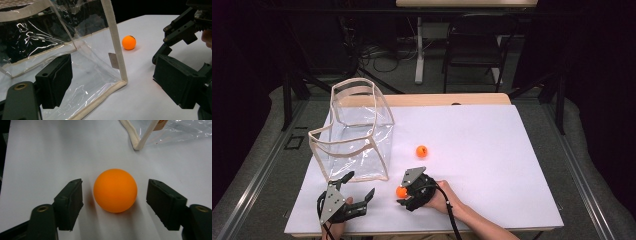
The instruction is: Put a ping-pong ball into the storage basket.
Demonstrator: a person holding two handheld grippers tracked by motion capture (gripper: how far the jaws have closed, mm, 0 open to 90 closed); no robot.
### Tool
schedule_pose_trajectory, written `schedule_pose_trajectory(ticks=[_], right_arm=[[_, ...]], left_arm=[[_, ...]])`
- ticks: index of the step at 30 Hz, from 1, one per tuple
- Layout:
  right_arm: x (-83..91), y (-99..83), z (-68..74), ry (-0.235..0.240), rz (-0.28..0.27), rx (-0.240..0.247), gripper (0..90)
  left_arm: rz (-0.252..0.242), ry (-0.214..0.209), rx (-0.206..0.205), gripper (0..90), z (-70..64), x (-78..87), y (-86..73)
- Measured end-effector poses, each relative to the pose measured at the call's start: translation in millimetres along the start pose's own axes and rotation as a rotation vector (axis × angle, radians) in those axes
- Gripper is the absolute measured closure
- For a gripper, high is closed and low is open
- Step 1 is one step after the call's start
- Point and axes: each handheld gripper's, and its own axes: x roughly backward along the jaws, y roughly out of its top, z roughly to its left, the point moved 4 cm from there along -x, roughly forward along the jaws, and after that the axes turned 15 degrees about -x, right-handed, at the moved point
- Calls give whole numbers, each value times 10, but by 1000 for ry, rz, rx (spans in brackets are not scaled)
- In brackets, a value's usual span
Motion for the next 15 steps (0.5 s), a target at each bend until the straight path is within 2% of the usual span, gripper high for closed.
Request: schedule_pose_trajectory(ticks=[3,15], right_arm=[[-10,-3,-2,-18,7,-7,367],[-28,-9,2,-28,26,1,436]], left_arm=[[0,-3,1,155,-2,-2,0],[0,-8,5,155,-10,-3,2]])
